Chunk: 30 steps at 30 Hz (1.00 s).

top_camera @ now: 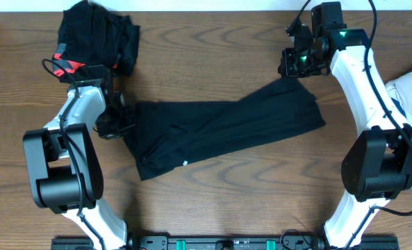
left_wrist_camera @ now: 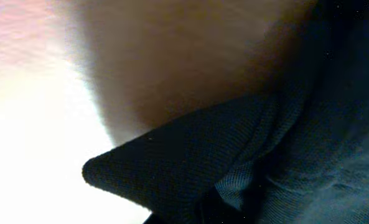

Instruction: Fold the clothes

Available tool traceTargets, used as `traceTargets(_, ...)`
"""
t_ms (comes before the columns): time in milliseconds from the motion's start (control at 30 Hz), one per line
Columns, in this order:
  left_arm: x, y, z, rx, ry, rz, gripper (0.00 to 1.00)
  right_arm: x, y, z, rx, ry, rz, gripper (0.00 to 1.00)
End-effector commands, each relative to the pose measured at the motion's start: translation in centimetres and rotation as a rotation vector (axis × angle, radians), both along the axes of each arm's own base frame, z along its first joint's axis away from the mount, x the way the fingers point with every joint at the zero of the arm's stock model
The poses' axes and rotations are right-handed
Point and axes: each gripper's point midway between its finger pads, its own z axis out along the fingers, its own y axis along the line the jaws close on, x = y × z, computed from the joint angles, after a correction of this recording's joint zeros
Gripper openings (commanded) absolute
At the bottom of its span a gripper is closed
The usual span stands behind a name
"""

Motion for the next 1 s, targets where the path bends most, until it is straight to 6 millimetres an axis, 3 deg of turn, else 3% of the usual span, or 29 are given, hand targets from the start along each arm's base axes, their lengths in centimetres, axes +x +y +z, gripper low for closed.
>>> traceTargets(0, -0.4, 2.6, 1.9, 0.147, -0.019, 0.041, 0.06, 0.4, -0.3, 0.4, -0.015, -0.016, -0.014, 0.01)
traceTargets(267, -0.5, 2.7, 4.6, 0.158, -0.073, 0.047, 0.07, 0.4, -0.7, 0.3, -0.039, -0.017, -0.022, 0.01)
traceTargets(400, -1.7, 4.0, 5.4, 0.241, -0.043, 0.093, 0.09, 0.4, -0.6, 0.3, -0.039, -0.017, -0.02, 0.01)
traceTargets(467, -2.3, 4.4, 5.6, 0.265, -0.023, 0.101, 0.43, 0.4, -0.6, 0.3, -0.039, -0.018, -0.02, 0.01)
traceTargets(500, -2.5, 4.4, 5.6, 0.269, -0.013, 0.101, 0.53, 0.4, -0.6, 0.3, -0.038, -0.018, -0.019, 0.01)
traceTargets(567, -3.0, 4.5, 5.6, 0.278, 0.006, 0.107, 0.62, 0.4, -0.5, 0.3, -0.037, -0.018, -0.019, 0.02)
traceTargets(600, -3.3, 4.8, 5.7, 0.297, 0.015, 0.123, 0.72, 0.4, -0.5, 0.3, -0.037, -0.016, -0.019, 0.02)
traceTargets(733, -4.7, 6.9, 6.4, 0.435, 0.056, 0.237, 0.84, 0.1, -0.7, 0.0, -0.048, -0.001, -0.022, 0.03)
traceTargets(867, -5.5, 7.1, 7.0, 0.455, 0.081, 0.264, 0.98, 0.1, -2.6, -0.7, -0.155, 0.003, -0.059, 0.12)
traceTargets(967, -5.9, 7.0, 7.6, 0.453, 0.084, 0.263, 0.98, -0.1, -3.8, -1.2, -0.202, 0.015, -0.081, 0.23)
